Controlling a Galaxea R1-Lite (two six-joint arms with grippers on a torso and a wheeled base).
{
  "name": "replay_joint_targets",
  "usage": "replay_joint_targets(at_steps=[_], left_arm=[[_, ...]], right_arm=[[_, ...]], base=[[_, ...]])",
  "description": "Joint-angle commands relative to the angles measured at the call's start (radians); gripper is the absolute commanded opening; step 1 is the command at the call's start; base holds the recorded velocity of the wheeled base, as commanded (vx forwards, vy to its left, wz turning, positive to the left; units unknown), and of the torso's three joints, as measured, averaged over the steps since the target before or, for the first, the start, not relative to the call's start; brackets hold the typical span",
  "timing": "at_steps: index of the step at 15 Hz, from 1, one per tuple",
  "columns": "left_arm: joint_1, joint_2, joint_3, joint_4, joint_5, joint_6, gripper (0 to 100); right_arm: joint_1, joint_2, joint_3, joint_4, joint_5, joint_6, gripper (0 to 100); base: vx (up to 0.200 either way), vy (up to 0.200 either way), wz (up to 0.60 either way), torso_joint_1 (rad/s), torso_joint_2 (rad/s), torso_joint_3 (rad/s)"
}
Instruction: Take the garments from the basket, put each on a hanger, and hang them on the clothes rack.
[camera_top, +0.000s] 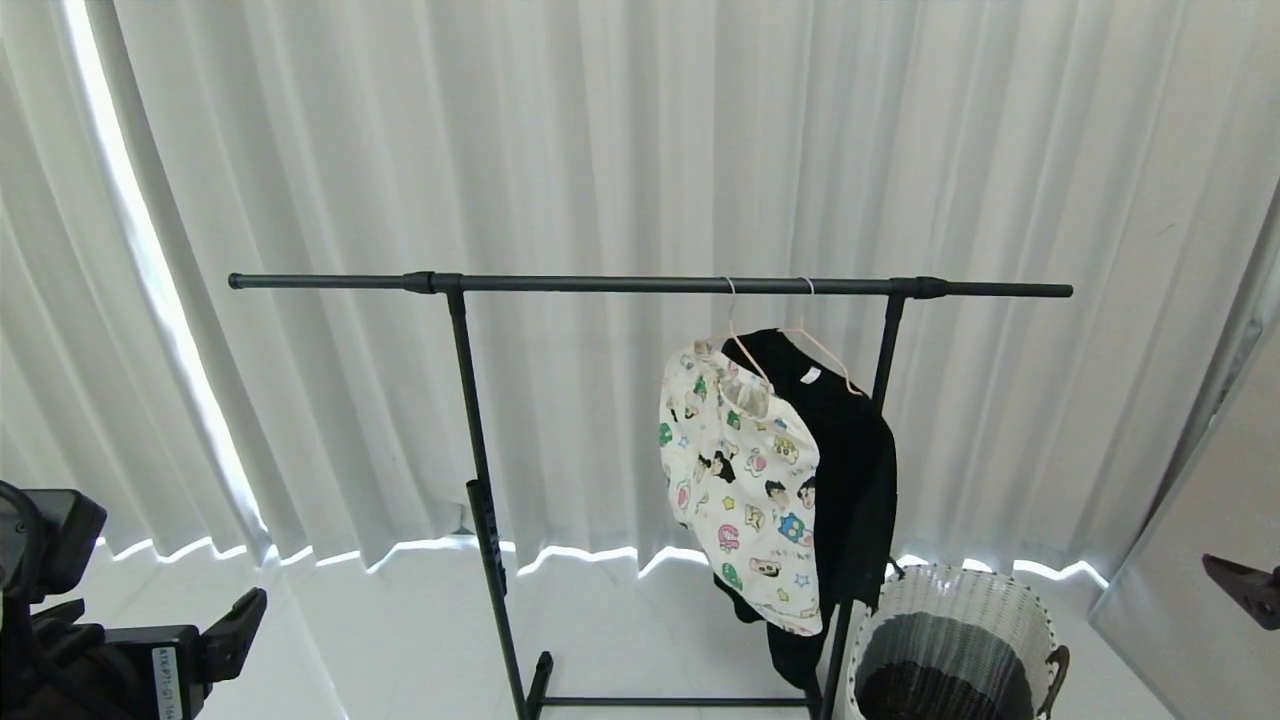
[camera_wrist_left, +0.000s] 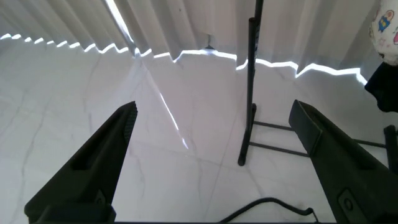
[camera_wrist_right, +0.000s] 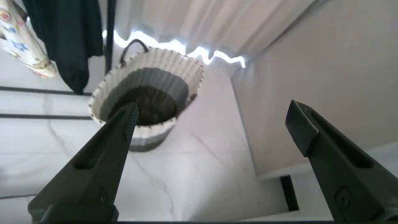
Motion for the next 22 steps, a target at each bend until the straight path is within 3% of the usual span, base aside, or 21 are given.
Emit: replay_joint_targets(at_steps=[1,12,19,22], left_arm=[[0.001,0.009,0.001,0.001,0.001,-0.001,100],[0.027,0.026,0.01,-0.001,0.001,-0.006,100],[0.083,-0.009,0.036,-0.001,0.01,-0.006,100],[0.148,-0.065,0.093,-0.001,0.085,-0.006,100]], right_arm=[[-0.004,0.003,0.001,-0.002,0.0,0.0,100],[-0.006,0.005,0.001,-0.002,0.002,-0.012,100],[-0.04,-0.006,0.019,-0.002,0.0,-0.011,100],[-0.092,-0.073,0.085,-0.002,0.0,-0.012,100]], base=[[0.0,0.0,0.0,0.0,0.0,0.0],[0.0,0.0,0.0,-0.004,0.01,0.006],[0.0,0.0,0.0,-0.215,0.48,0.253],[0.0,0.0,0.0,-0.233,0.52,0.294]])
